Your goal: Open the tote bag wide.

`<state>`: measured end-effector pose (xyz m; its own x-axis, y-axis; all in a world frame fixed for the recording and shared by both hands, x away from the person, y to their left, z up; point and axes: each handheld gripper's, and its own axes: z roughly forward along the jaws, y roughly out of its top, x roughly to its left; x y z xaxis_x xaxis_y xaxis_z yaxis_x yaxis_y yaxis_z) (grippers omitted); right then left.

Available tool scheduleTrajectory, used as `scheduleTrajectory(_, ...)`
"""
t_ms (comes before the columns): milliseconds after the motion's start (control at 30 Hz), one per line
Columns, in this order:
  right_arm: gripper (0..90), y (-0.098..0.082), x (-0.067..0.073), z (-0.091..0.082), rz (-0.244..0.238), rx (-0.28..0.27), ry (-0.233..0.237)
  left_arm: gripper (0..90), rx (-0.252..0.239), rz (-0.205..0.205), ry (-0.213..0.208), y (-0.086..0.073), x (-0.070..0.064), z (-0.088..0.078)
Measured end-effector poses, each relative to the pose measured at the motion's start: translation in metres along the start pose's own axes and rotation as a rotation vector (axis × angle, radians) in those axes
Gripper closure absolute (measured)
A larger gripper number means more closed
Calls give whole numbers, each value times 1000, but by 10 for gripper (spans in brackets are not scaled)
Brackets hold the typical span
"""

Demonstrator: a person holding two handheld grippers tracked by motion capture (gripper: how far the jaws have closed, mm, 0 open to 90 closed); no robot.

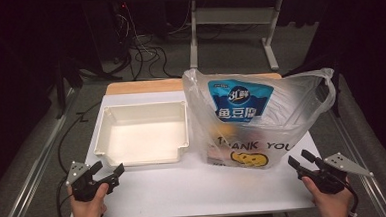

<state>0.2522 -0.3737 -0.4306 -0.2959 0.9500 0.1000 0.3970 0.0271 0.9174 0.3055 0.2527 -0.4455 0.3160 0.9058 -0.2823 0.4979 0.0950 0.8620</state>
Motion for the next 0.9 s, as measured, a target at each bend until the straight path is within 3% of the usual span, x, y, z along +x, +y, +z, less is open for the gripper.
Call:
scheduleTrajectory(100,393,8,7,-6,-13,-28,9,151,-7,-1,-7,1,-5,-1)
scheduleTrajectory(167,390,13,11,-9,-11,-48,11,153,-12,32,-11,4,-17,-2)
scheduleTrajectory(200,389,20,14,-14,12,-88,27,159,-23,40,-29,7,-27,-2)
scheduleTrajectory(300,382,31,22,-19,12,-126,15,181,-43,49,-50,16,-44,-4)
scheduleTrajectory(400,301,45,28,-23,19,-144,35,192,-51,70,-77,26,-61,-2)
scheduleTrajectory(433,266,49,31,-23,14,-145,40,192,-51,70,-77,26,-61,-2)
scheduleTrajectory(500,145,55,39,-20,-35,-122,13,190,-48,96,-116,33,-78,2)
scheduleTrajectory(567,93,58,45,-13,-88,-80,2,187,-50,114,-138,35,-88,8)
scheduleTrajectory(600,93,58,45,-13,-88,-80,2,185,-50,114,-138,35,-88,8)
scheduleTrajectory(667,64,60,44,0,-69,-49,20,184,-46,151,-165,40,-104,19)
scheduleTrajectory(800,84,73,33,4,-9,-83,32,181,-59,188,-212,51,-129,29)
scheduleTrajectory(833,113,76,33,4,-11,-88,33,181,-66,201,-222,54,-136,31)
scheduleTrajectory(900,258,81,33,4,-32,-96,64,178,-73,236,-238,59,-152,34)
